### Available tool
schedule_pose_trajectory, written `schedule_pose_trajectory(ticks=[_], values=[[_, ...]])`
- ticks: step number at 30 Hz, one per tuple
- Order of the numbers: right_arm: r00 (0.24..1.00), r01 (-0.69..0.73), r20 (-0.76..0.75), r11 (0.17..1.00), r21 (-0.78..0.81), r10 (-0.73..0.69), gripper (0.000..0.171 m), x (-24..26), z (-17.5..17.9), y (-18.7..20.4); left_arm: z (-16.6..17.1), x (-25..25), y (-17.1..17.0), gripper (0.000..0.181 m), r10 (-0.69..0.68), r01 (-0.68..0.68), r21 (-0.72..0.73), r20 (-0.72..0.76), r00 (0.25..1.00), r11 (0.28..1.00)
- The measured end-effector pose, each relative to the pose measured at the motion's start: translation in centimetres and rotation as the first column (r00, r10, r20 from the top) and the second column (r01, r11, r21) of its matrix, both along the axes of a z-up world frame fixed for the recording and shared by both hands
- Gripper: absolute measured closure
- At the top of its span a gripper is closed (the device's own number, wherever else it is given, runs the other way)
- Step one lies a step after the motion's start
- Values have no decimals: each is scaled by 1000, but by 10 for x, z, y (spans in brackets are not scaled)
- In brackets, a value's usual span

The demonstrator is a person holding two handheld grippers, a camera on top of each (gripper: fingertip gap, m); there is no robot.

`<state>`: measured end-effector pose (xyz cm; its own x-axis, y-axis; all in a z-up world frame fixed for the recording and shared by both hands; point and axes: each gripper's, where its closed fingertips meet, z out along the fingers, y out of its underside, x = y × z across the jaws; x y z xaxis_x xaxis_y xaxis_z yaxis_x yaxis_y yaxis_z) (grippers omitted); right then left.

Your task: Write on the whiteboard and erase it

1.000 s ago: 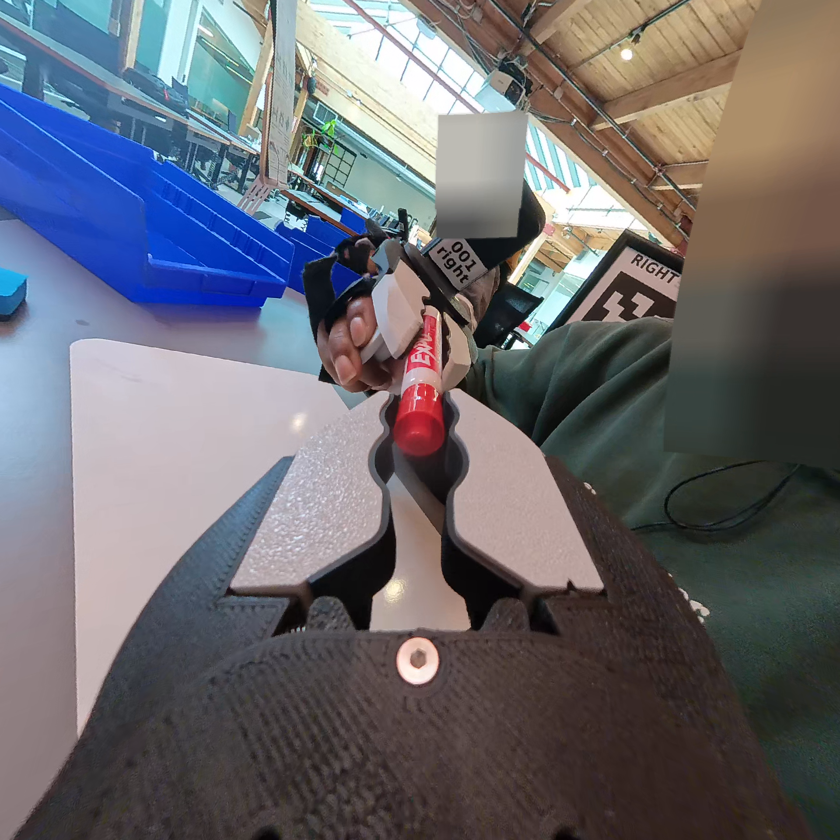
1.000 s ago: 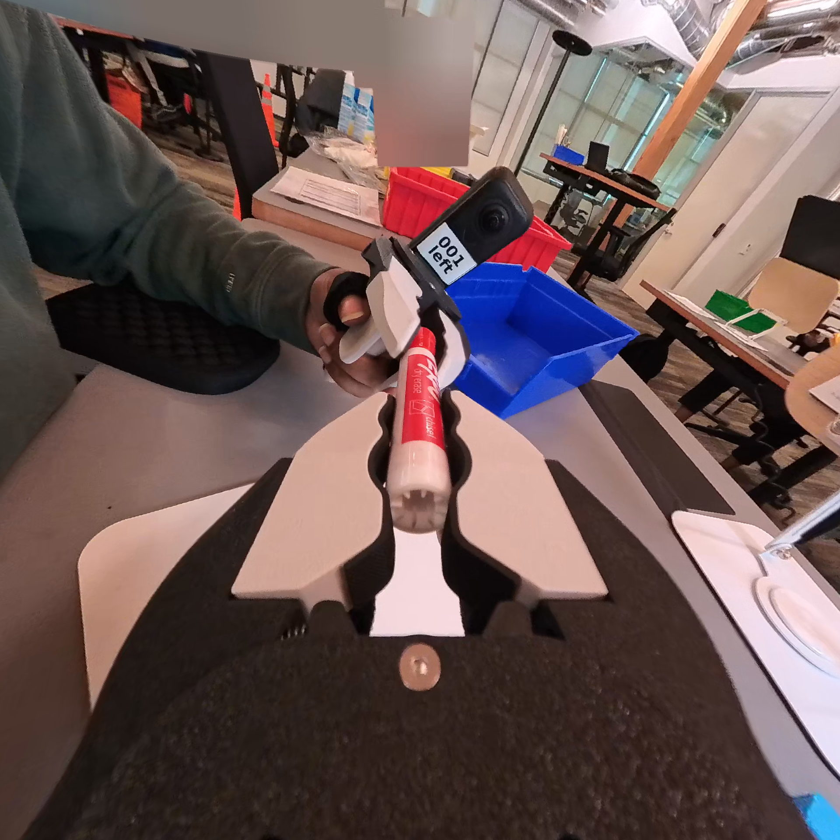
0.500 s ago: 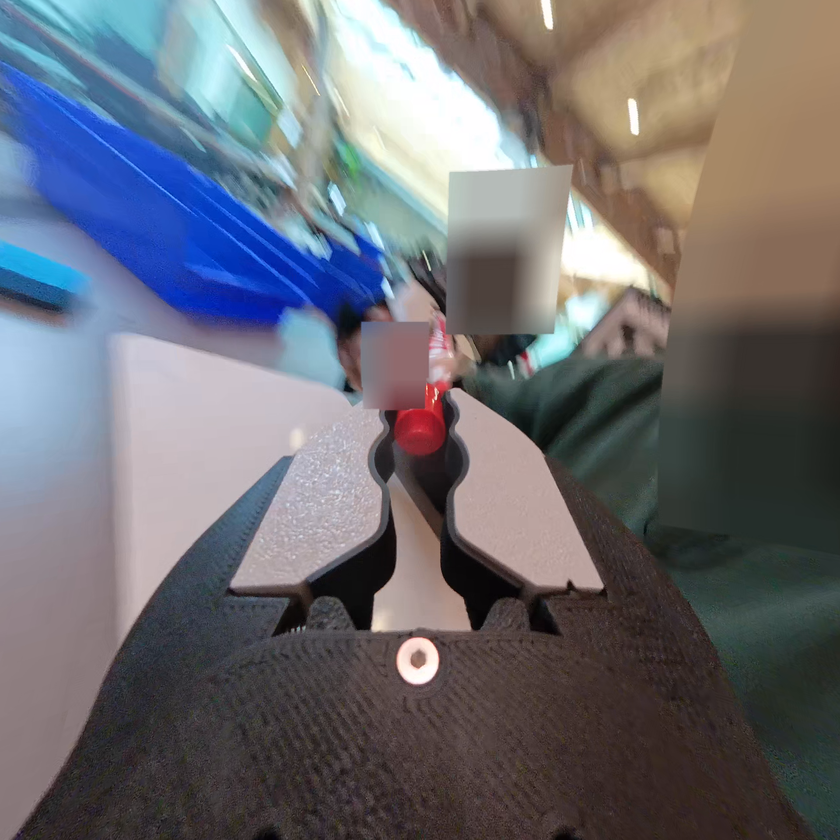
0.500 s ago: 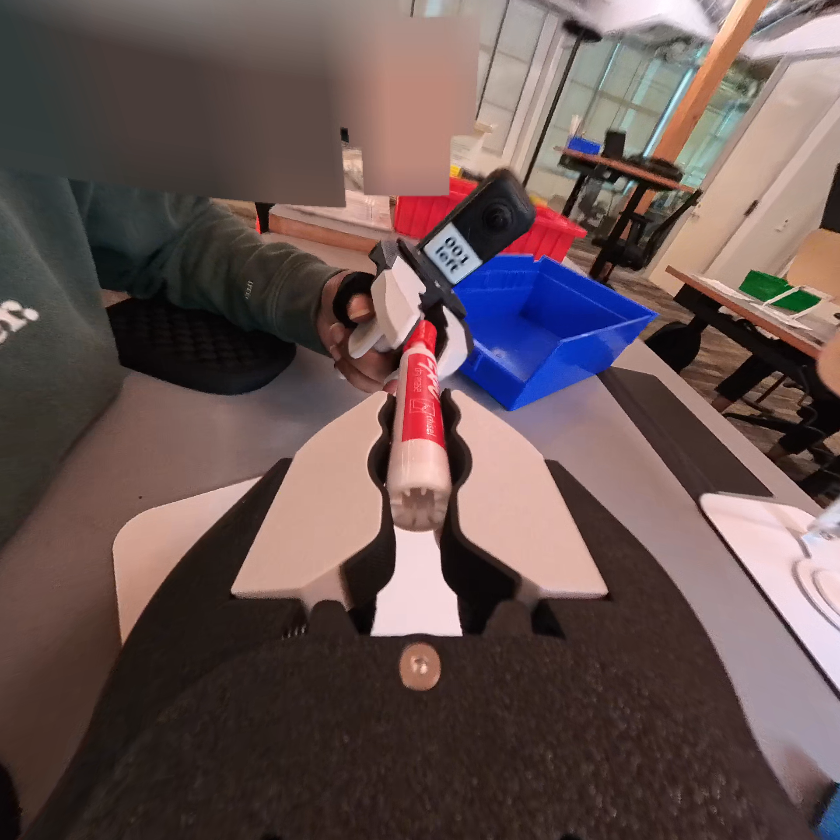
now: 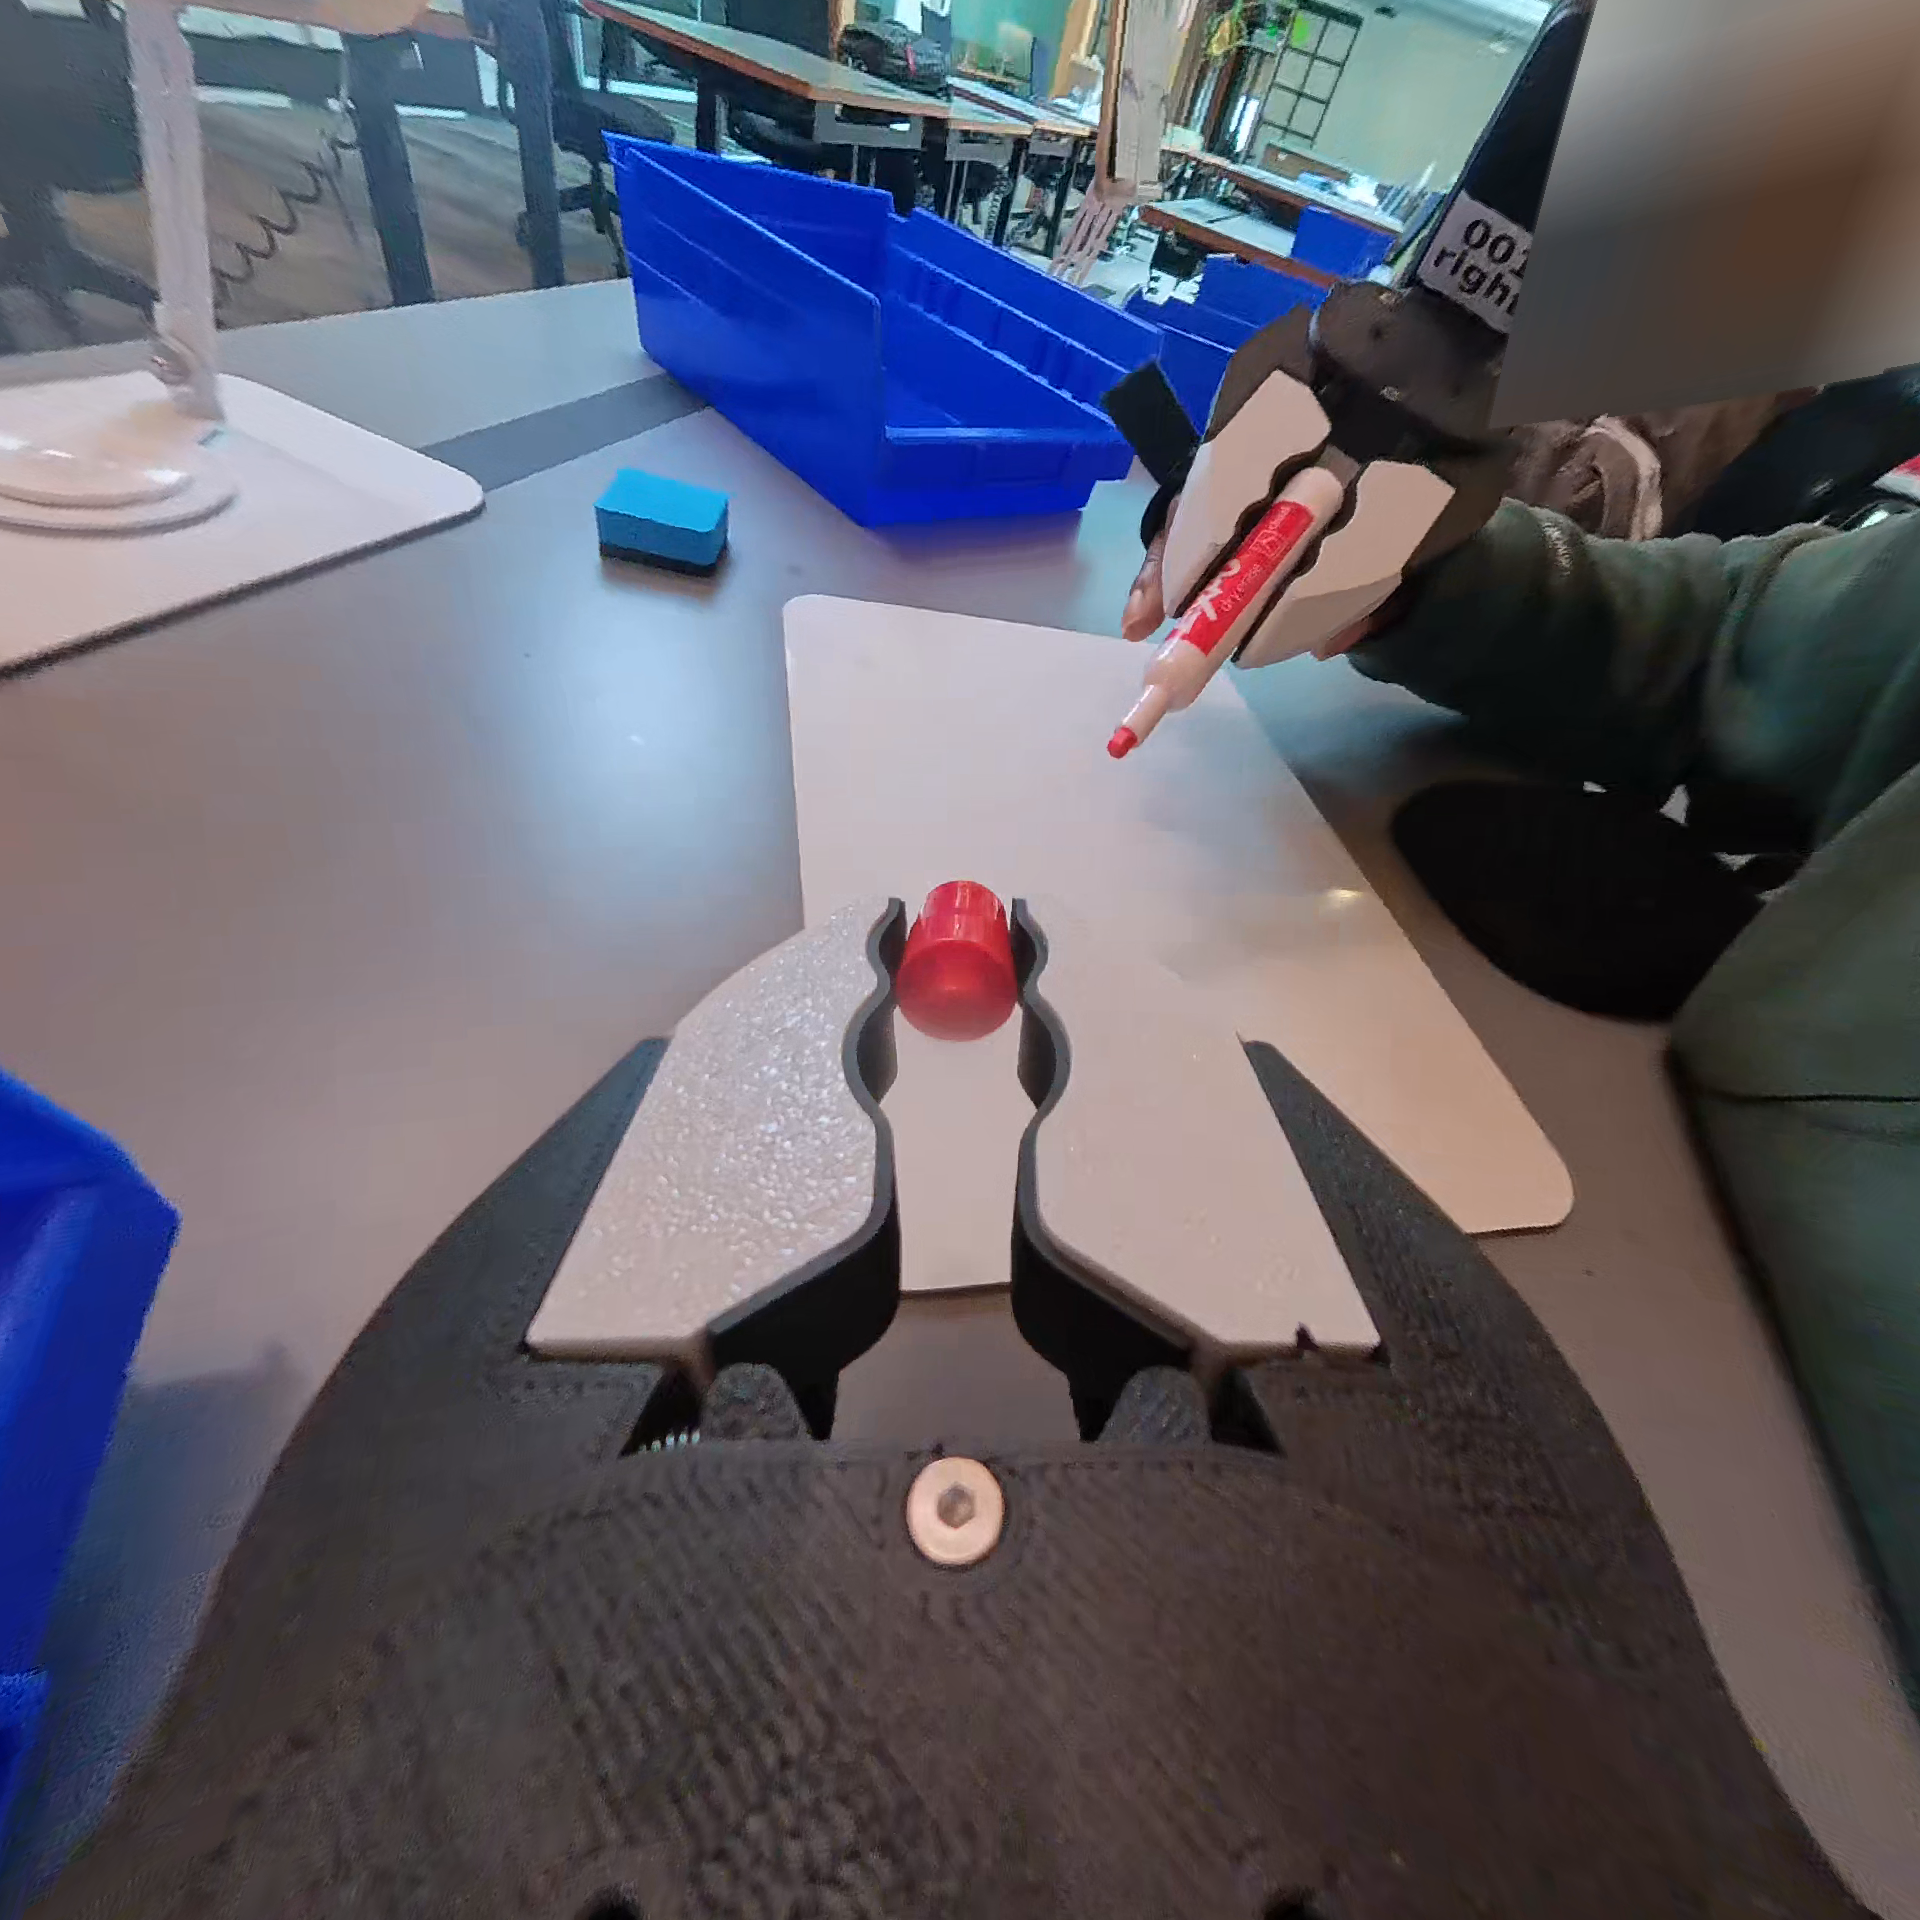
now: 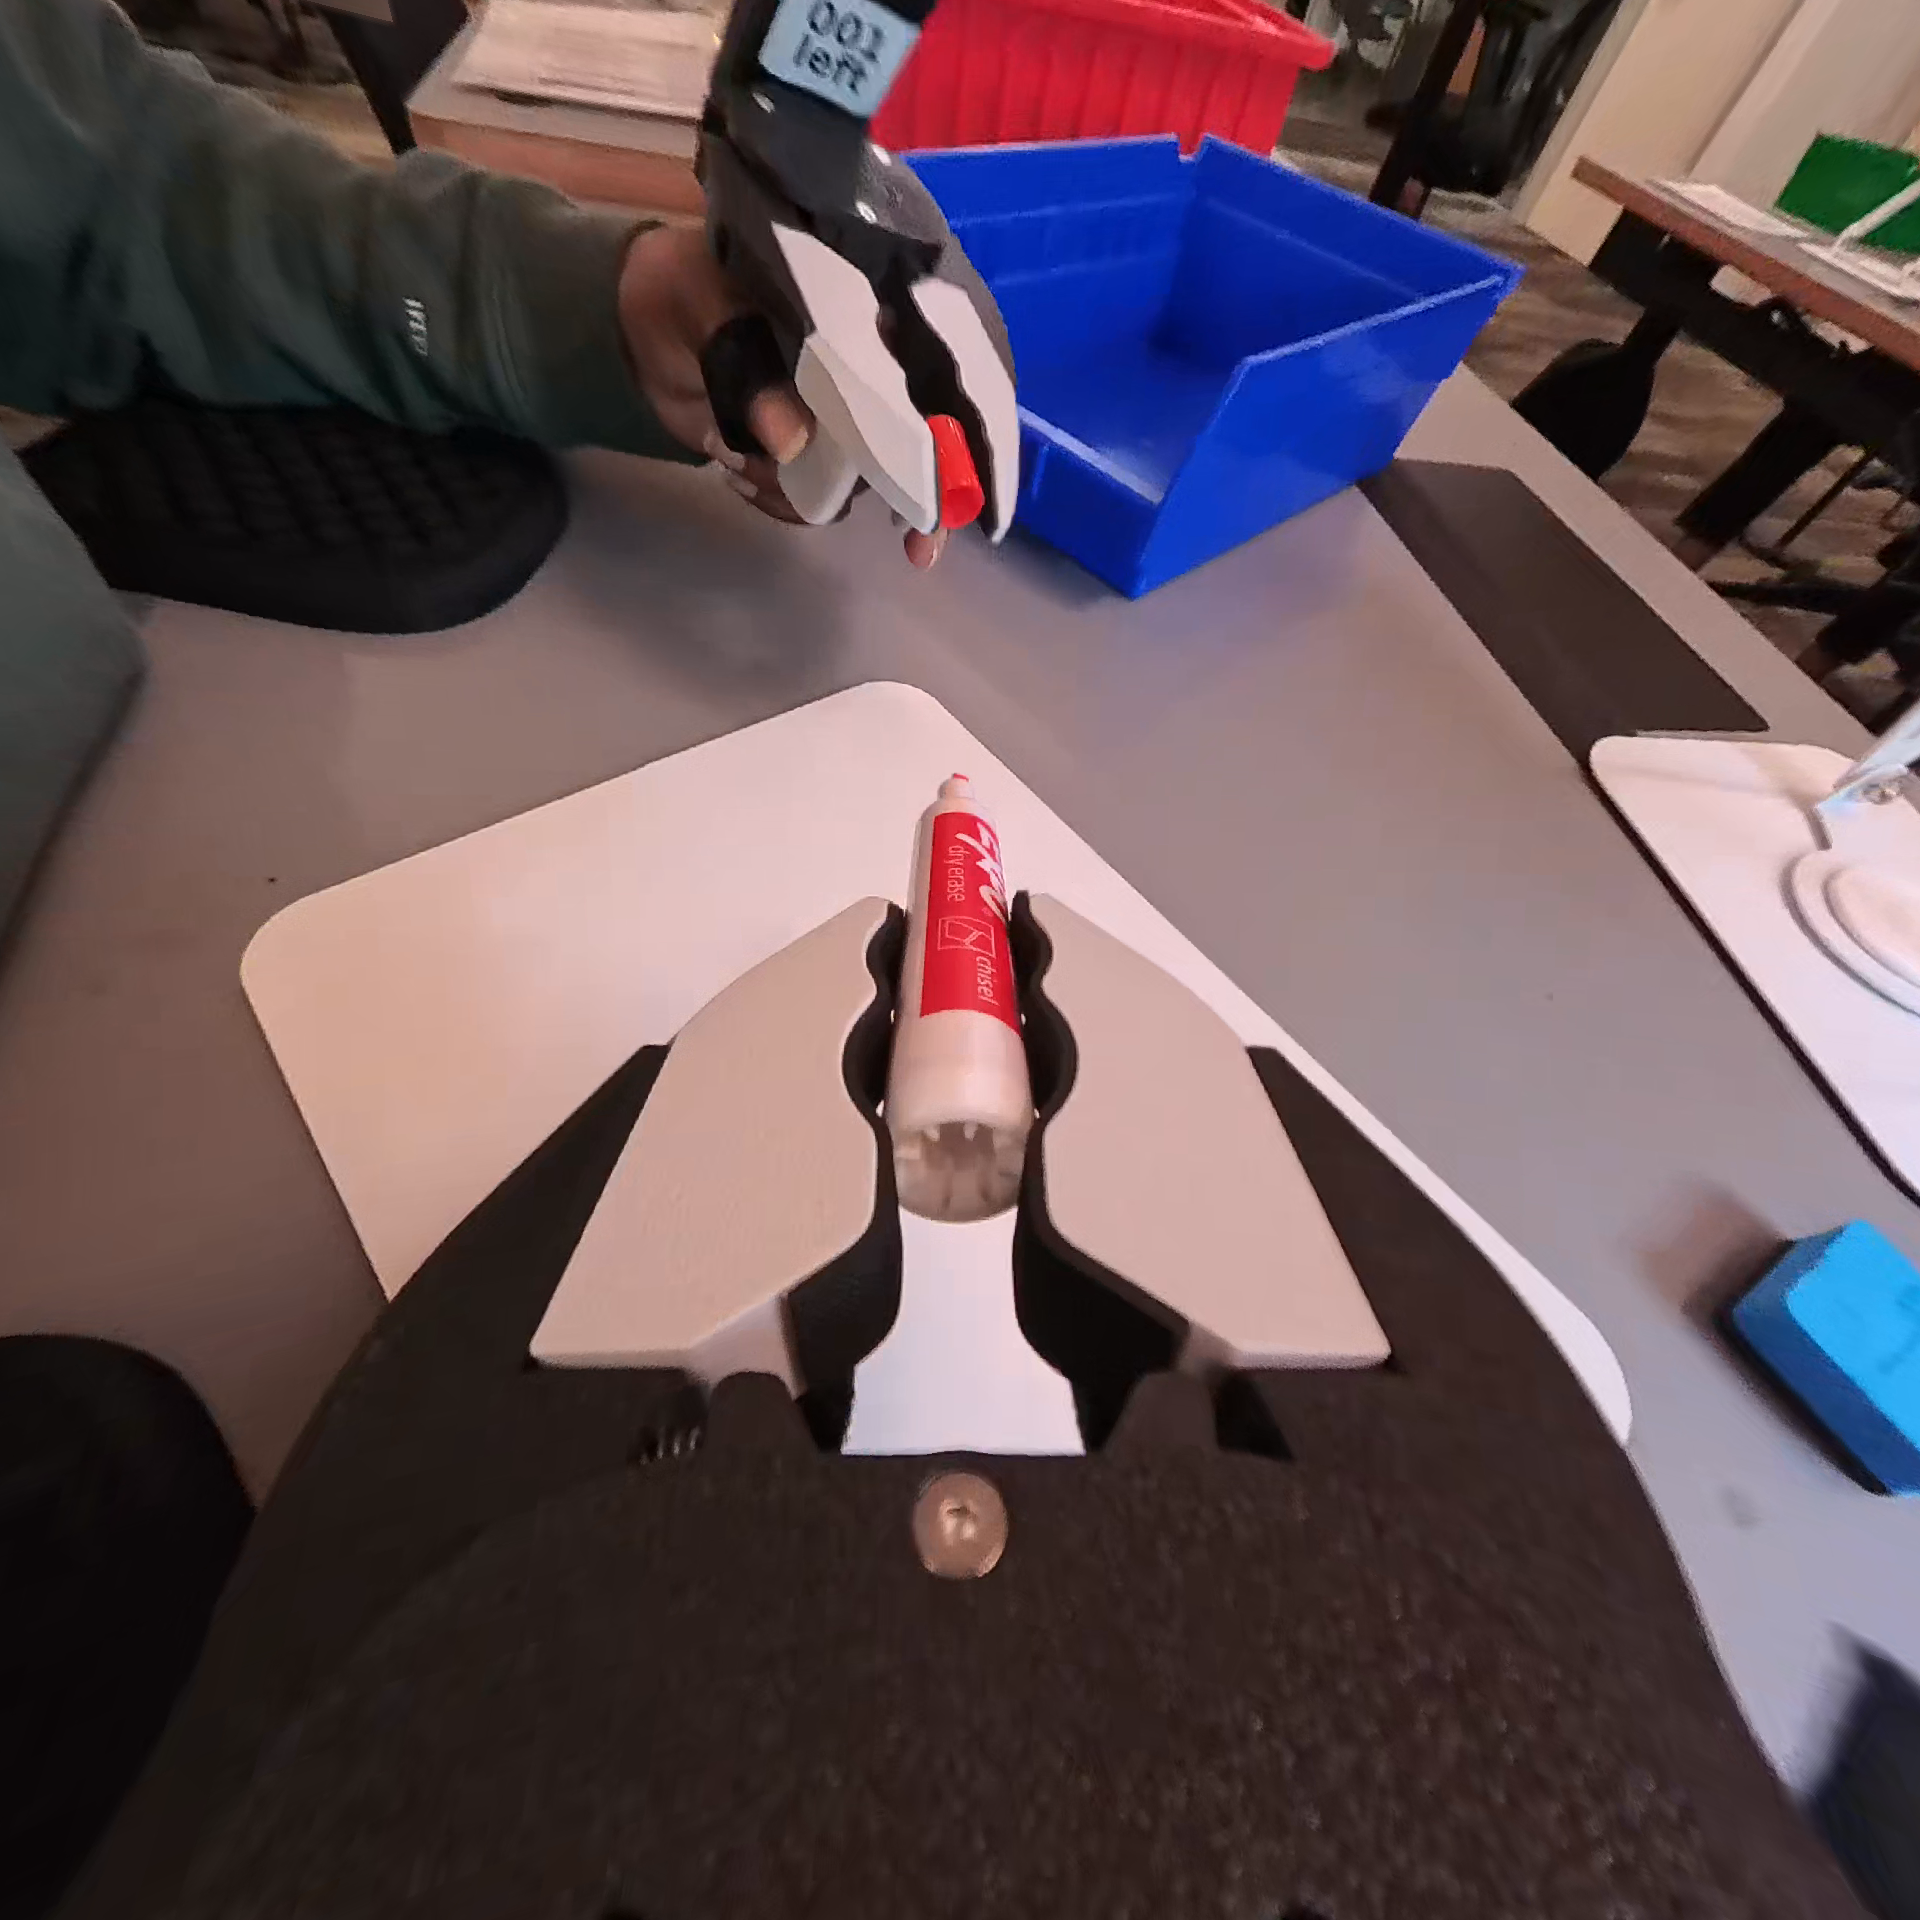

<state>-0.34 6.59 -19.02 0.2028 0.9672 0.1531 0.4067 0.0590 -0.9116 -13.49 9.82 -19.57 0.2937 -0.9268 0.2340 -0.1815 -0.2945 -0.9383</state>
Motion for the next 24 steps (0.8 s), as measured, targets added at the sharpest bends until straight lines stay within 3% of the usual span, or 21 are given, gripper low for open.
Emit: schedule_pose_trajectory(ticks=[13,24], values=[[999,32,8,999,12,-33,151,-17,11,1,-13,-13,-4,162,10,-9,-24,46,999,1000],[991,-10,132,998,55,3,151,-38,15,1,-19,-12,-18,162,-23,23,7,33,999,1000]])
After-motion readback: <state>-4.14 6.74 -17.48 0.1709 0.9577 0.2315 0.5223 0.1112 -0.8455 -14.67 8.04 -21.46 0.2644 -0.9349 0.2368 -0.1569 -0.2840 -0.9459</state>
